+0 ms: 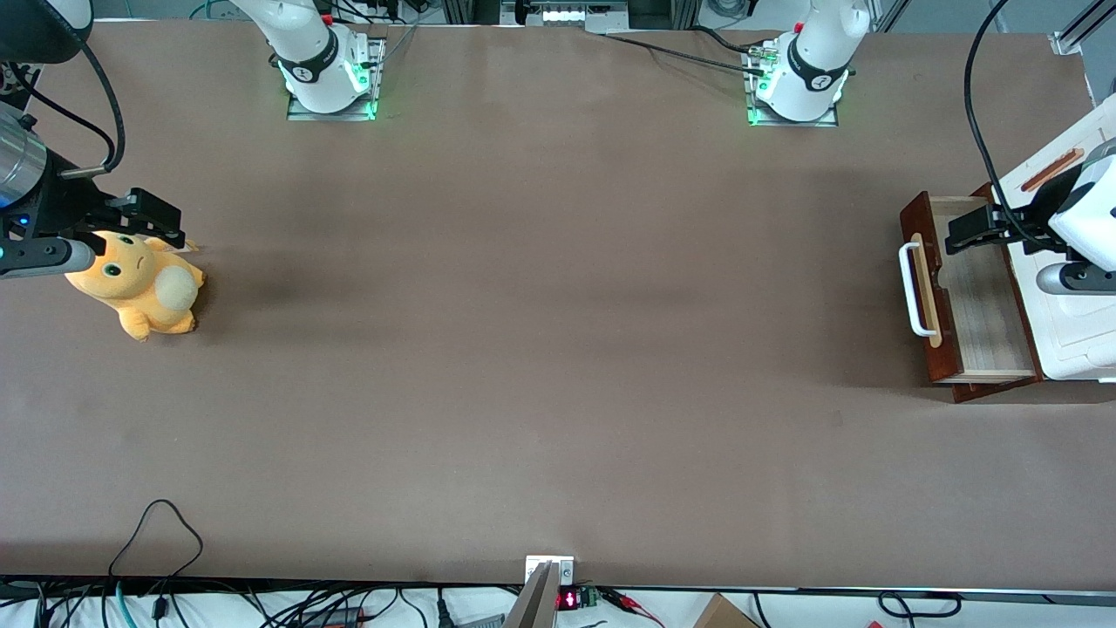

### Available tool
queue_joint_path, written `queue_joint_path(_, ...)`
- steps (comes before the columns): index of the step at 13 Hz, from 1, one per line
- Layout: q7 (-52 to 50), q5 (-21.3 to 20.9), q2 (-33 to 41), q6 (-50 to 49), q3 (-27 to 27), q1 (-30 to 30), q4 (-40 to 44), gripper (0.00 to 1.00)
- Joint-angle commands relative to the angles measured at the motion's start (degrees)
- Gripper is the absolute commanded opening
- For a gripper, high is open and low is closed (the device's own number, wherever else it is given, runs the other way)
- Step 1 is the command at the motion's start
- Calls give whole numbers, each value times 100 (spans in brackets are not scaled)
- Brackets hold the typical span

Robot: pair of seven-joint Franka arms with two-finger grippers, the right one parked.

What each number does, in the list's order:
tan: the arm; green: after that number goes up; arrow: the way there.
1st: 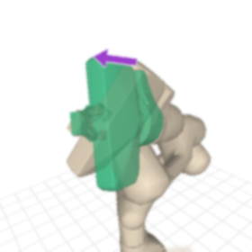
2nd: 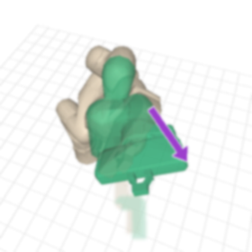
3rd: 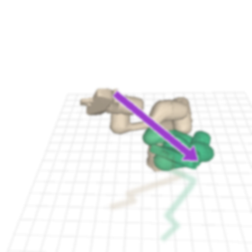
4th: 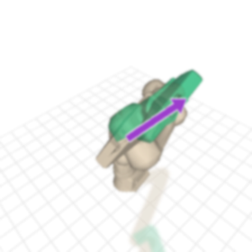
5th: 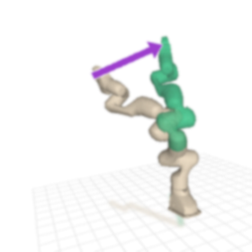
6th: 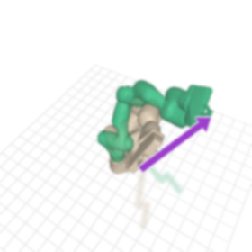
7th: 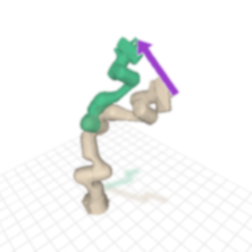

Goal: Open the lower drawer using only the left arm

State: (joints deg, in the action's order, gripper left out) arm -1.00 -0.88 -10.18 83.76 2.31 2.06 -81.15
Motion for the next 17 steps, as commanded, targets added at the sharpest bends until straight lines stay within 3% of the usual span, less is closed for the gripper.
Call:
queue_joint_path(1, -58, 132, 296, 359, 59, 93, -506, 100)
queue_joint_path(14, 13, 167, 569, 659, 94, 128, -823, 100)
queue_joint_path(17, 4, 175, 1209, 1246, 121, 136, -1814, 100)
